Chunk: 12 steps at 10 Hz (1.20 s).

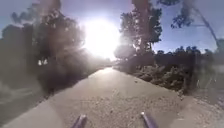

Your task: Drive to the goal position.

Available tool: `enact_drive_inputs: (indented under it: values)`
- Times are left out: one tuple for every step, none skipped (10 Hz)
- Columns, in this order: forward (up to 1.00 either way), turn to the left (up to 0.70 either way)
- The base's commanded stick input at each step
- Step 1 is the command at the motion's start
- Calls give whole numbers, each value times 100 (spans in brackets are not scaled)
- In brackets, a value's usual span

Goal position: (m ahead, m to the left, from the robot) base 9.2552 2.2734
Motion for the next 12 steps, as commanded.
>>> enact_drive_inputs:
  values:
    - [95, 0]
    - [95, 0]
    - [95, 0]
    - [95, 0]
    - [95, 0]
    - [95, 0]
    - [95, 0]
    - [95, 0]
    - [96, 0]
    - [96, 0]
    - [96, 0]
    - [96, 0]
